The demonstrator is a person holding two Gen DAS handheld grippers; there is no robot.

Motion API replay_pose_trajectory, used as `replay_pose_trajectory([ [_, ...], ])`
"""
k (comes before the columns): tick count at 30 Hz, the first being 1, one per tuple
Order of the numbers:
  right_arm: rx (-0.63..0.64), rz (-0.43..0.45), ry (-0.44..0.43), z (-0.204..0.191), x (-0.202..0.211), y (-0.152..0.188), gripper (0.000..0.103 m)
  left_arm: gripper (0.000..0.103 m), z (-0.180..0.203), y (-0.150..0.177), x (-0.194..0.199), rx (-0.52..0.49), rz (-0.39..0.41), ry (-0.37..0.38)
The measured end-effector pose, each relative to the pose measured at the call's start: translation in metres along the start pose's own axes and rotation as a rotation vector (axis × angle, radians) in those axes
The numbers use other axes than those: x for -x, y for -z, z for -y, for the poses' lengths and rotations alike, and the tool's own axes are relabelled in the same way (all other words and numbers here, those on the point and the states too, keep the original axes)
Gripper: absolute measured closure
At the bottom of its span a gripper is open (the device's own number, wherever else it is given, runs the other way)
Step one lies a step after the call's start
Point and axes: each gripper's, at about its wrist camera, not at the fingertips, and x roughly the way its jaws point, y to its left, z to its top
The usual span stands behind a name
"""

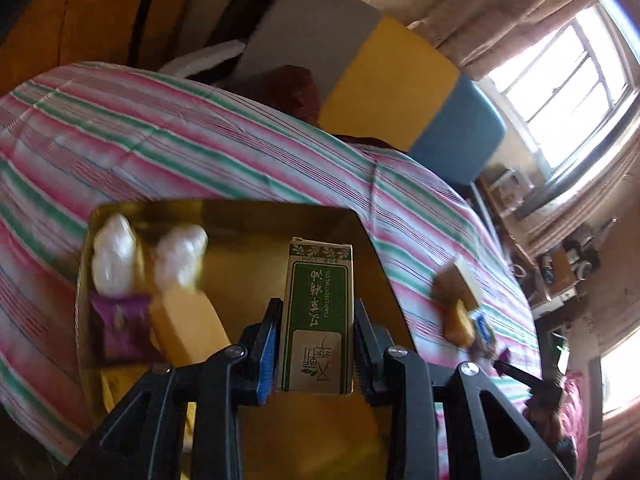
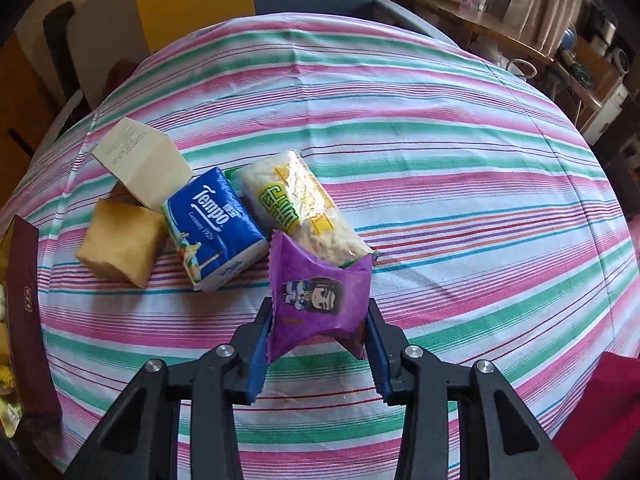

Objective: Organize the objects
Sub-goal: 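Carry the green box into the gold tray with the left gripper while the right gripper grasps the purple packet, then carry the purple snack packet into the gold tray and open the right gripper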

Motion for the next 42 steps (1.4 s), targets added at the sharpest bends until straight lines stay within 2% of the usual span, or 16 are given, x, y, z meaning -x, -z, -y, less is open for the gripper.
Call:
replay_pose_trajectory([
  [3, -0.001, 0.005, -0.004, 0.0, 0.001, 0.0, 0.061, 0.071, -0.011, -0.018, -0.026, 0.026, -0.033, -0.031],
  [5, -0.001, 0.007, -0.009, 0.002, 0.003, 0.0, 0.061, 0.071, -0.022, -0.026, -0.048, 0.042, -0.048, -0.114],
  [7, -0.002, 0.007, -0.01, 0.001, 0.005, 0.002, 0.061, 0.071, -0.033, -0.029, -0.067, 0.072, -0.092, -0.158],
  [9, -0.002, 0.009, -0.013, 0.001, 0.005, 0.002, 0.061, 0.071, -0.042, -0.031, -0.078, 0.096, -0.104, -0.21],
  [11, -0.003, 0.008, -0.016, 0.002, 0.004, 0.002, 0.061, 0.065, -0.048, -0.03, -0.09, 0.083, -0.133, -0.258],
  [15, -0.002, 0.006, -0.018, 0.003, 0.002, 0.001, 0.061, 0.06, -0.052, -0.03, -0.087, 0.081, -0.127, -0.251],
  [19, -0.006, 0.002, -0.013, 0.004, -0.003, -0.002, 0.061, 0.06, -0.042, -0.029, -0.065, 0.047, -0.075, -0.249],
  [22, -0.004, 0.004, -0.008, 0.004, -0.002, -0.001, 0.061, 0.06, -0.033, -0.026, -0.036, 0.009, 0.002, -0.257],
  [27, 0.007, -0.002, 0.006, 0.002, -0.004, 0.0, 0.061, 0.06, -0.01, 0.005, 0.034, -0.102, 0.163, -0.296],
  [30, 0.015, 0.001, 0.016, 0.001, -0.004, 0.0, 0.061, 0.06, 0.0, 0.026, 0.068, -0.155, 0.218, -0.319],
  [35, 0.015, 0.03, 0.023, 0.001, 0.003, 0.001, 0.061, 0.06, 0.004, 0.052, 0.093, -0.187, 0.246, -0.351],
  [42, 0.029, 0.084, 0.004, -0.002, 0.016, 0.002, 0.061, 0.06, -0.003, 0.075, 0.093, -0.165, 0.222, -0.345],
])
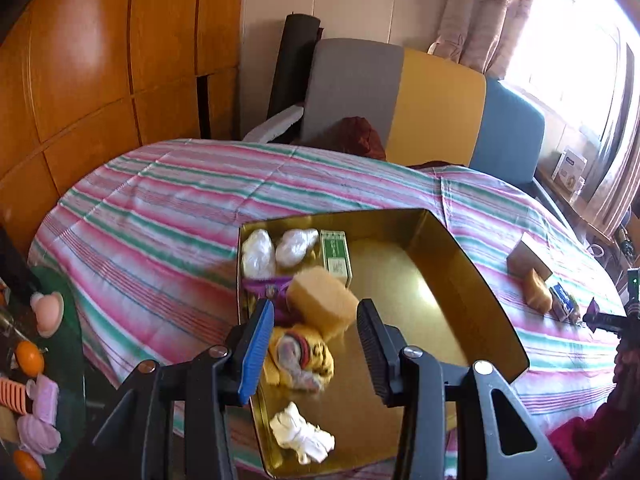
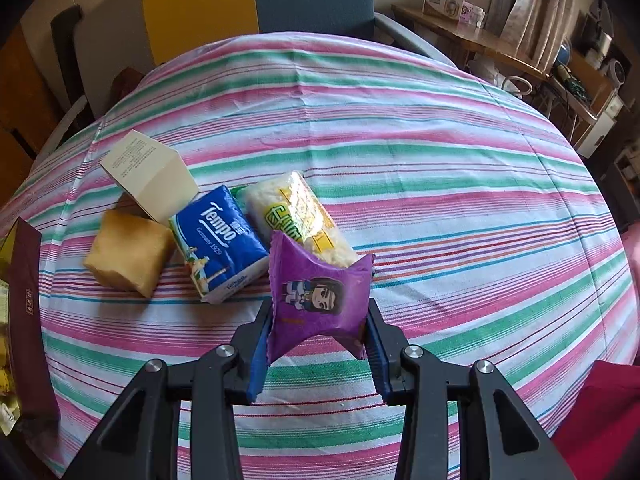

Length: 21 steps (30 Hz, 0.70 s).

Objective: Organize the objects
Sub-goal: 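Carry the purple snack packet into the gold tray and open the right gripper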

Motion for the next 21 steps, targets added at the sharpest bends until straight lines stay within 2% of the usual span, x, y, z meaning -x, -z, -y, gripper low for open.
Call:
replay_pose_trajectory([
  [6, 0.017, 0.063, -0.046, -0.013, 0.026, 0.004, 0.061, 0.06, -0.005, 0.011, -0.003, 0.014, -0.031, 0.013],
  [11, 0.104, 0.115, -0.131, -0.057, 0.059, 0.011, 0.061, 0.06, -0.014, 0.016, -0.007, 0.035, -0.045, 0.025],
  [14, 0.21, 0.145, -0.221, -0.108, 0.081, 0.016, 0.061, 0.06, -0.03, 0.021, -0.009, 0.078, -0.065, 0.022],
  [17, 0.359, 0.162, -0.358, -0.179, 0.105, 0.03, 0.061, 0.06, -0.051, 0.025, -0.011, 0.142, -0.085, 0.008],
  [21, 0.552, 0.116, -0.513, -0.27, 0.113, 0.067, 0.061, 0.06, -0.078, 0.033, -0.01, 0.204, -0.106, -0.015],
])
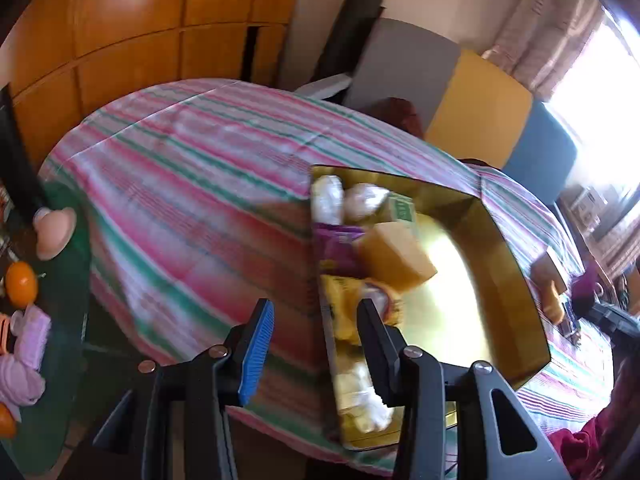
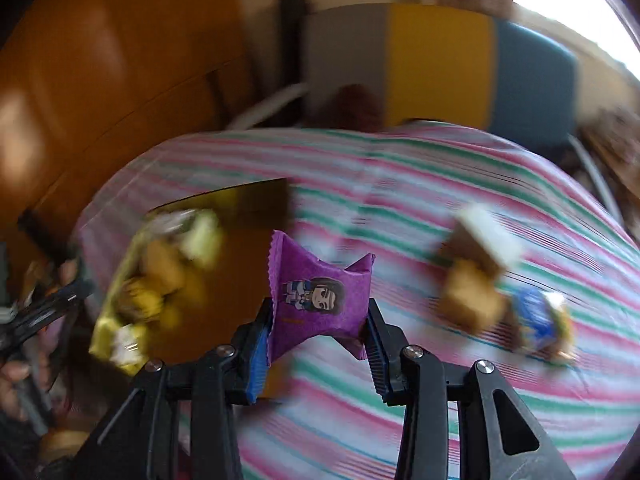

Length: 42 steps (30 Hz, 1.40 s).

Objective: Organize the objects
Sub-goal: 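Carry the purple snack packet into the gold tray and open the right gripper, then move the left gripper to the second yellow sponge and grasp it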

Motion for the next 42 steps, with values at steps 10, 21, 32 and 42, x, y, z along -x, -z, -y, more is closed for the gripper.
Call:
replay_pose_trajectory([
  [10, 0.283, -0.26, -0.181, -0.146, -0.122, 0.031, 0.058, 0.06, -0.027, 0.003, -0.002, 0.056, 0.012, -0.015],
  [21, 0.201, -0.274, -0.236, -0.144, -0.131, 0.04, 0.039, 0.06, -0.024, 0.005, -0.006, 0.025, 0.009, -0.012],
  [32, 0.083, -0.079, -0.201, -0.103, -0.069, 0.017, 0.029, 0.06, 0.024, -0.001, 0.017, -0.126, 0.071, 0.011],
  [42, -0.046, 0.017, -0.092, -0.029, -0.021, 0.016, 0.027, 0.06, 0.081, -0.002, 0.022, -0.266, 0.079, 0.067],
])
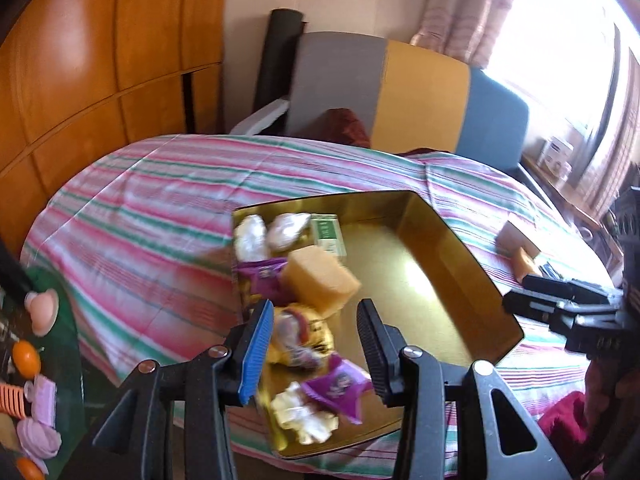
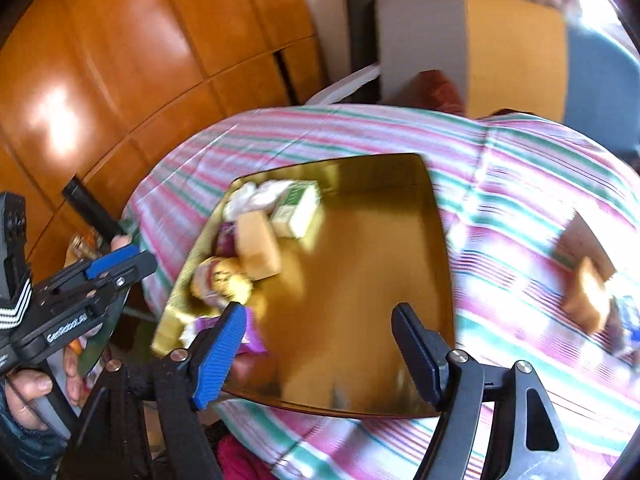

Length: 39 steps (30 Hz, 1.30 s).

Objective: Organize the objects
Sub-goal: 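Move the left gripper to the second yellow sponge and grasp it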

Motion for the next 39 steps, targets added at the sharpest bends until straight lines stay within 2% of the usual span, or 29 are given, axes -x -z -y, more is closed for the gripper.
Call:
replay_pose_trajectory([
  [6, -0.077, 0.047, 0.101, 0.052, 0.031, 0.001, 0.027, 0.06, 0.033, -0.007, -0.009, -0.079, -0.021, 0.028],
  [15, -0.186, 0.118, 0.318, 0.147, 0.091, 0.004, 0.027, 0.06, 0.077, -0.016, -0.023, -0.172, -0.051, 0.083],
  [21, -0.32, 0.193, 0.466, 0.226, 0.131, 0.015, 0.027, 0.06, 0.111, -0.024, -0.033, -0.233, -0.07, 0.115],
  [25, -0.45, 0.229, 0.535, 0.279, 0.142, 0.033, 0.027, 0.06, 0.138, -0.032, -0.043, -0.259, -0.096, 0.169],
  [29, -0.627, 0.268, 0.55, 0.319, 0.152, 0.059, 0.027, 0.06, 0.171, -0.04, -0.056, -0.278, -0.127, 0.225],
  [31, -0.699, 0.283, 0.528, 0.33, 0.156, 0.065, 0.027, 0.06, 0.191, -0.042, -0.068, -0.286, -0.157, 0.259],
  [34, -0.752, 0.303, 0.49, 0.337, 0.159, 0.072, 0.026, 0.06, 0.221, -0.043, -0.092, -0.274, -0.24, 0.318],
  [36, -0.771, 0.294, 0.476, 0.339, 0.158, 0.074, 0.026, 0.06, 0.244, -0.043, -0.106, -0.283, -0.267, 0.344],
  [37, -0.777, 0.29, 0.464, 0.34, 0.156, 0.074, 0.026, 0.056, 0.255, -0.043, -0.111, -0.299, -0.272, 0.348],
  [39, -0.776, 0.288, 0.453, 0.339, 0.154, 0.075, 0.026, 0.041, 0.277, -0.042, -0.125, -0.324, -0.297, 0.357],
])
